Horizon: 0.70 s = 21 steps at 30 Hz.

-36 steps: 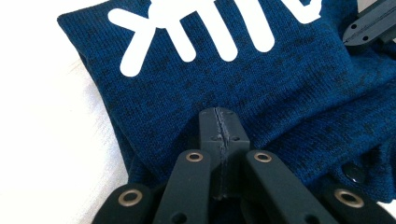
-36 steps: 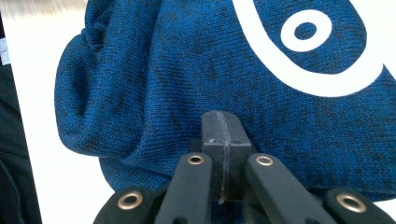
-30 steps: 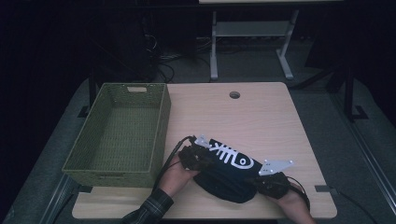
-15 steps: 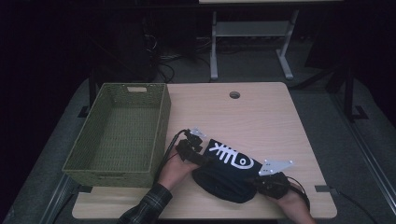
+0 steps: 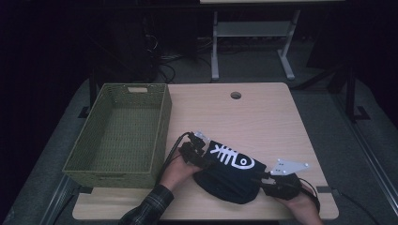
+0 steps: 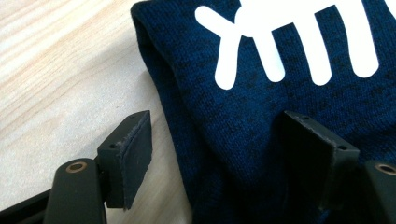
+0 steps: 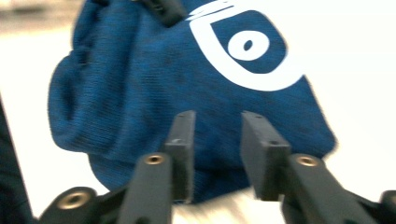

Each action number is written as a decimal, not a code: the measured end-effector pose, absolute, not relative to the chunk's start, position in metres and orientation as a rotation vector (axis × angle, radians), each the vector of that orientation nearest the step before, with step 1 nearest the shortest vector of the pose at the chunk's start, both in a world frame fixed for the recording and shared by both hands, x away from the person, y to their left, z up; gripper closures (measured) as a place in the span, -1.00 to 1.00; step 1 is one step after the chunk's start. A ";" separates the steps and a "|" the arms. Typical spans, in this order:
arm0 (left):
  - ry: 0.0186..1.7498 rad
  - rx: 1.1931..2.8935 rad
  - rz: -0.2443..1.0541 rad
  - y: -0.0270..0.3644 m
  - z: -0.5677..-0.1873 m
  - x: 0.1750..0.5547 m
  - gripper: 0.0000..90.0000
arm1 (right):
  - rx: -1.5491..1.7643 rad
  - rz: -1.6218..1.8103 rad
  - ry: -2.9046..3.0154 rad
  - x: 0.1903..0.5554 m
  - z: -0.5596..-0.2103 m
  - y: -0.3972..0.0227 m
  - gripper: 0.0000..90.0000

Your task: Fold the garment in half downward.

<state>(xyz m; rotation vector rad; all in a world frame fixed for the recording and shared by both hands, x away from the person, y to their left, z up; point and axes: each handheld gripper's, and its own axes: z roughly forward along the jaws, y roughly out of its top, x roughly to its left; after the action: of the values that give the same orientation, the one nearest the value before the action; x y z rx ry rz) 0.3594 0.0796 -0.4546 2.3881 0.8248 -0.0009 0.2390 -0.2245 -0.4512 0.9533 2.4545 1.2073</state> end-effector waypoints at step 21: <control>0.806 2.377 -0.112 0.078 -0.453 0.358 0.25 | 1.254 1.018 2.311 0.253 -0.479 -0.280 -0.70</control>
<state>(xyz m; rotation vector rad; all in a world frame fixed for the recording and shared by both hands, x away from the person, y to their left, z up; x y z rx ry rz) 0.3577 0.0777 -0.4535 2.3770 0.8065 -0.1116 0.2526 -0.2797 -0.4789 1.2542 2.3107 1.0181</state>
